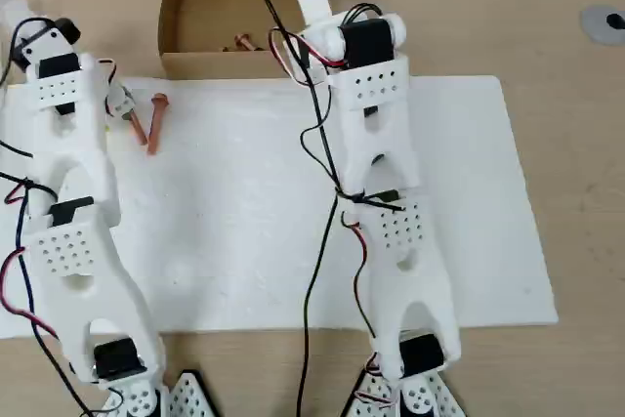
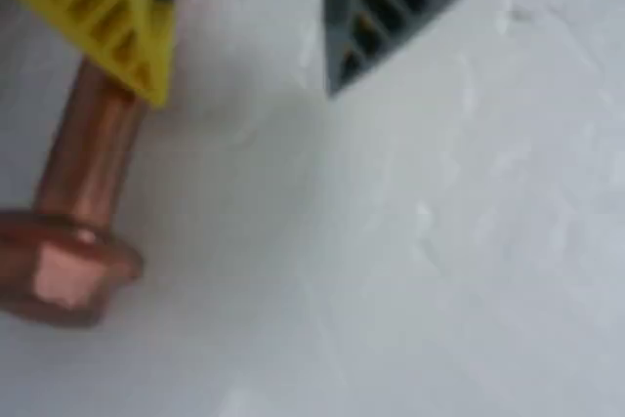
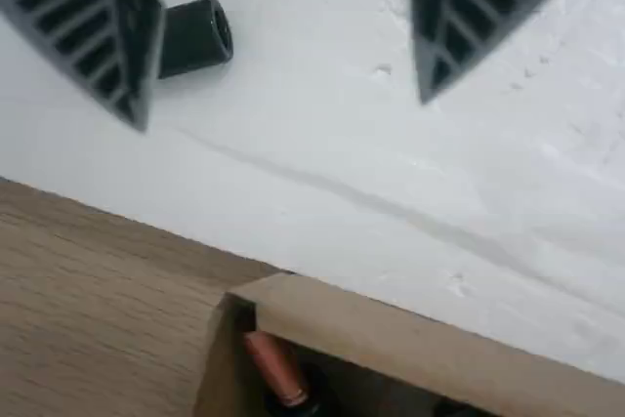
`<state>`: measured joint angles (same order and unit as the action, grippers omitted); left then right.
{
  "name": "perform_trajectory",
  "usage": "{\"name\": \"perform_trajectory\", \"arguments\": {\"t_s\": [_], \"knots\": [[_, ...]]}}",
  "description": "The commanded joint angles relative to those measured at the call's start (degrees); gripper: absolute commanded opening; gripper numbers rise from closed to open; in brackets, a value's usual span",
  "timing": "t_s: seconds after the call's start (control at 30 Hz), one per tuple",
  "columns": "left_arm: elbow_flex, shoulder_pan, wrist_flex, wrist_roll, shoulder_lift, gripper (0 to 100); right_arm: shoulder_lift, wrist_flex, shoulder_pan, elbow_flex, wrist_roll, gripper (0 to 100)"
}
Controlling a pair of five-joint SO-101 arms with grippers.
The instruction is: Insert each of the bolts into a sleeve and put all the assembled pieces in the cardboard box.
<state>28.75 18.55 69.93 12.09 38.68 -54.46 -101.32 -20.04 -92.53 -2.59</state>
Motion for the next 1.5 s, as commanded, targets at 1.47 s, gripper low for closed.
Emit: {"name": "perform_trajectory", "arguments": {"t_s": [1.47], "knots": [[17.67, -2.55, 2.73, 2.55, 10.68, 12, 5.05, -1.14, 0.22, 1.36, 0.35, 21.0]]}}
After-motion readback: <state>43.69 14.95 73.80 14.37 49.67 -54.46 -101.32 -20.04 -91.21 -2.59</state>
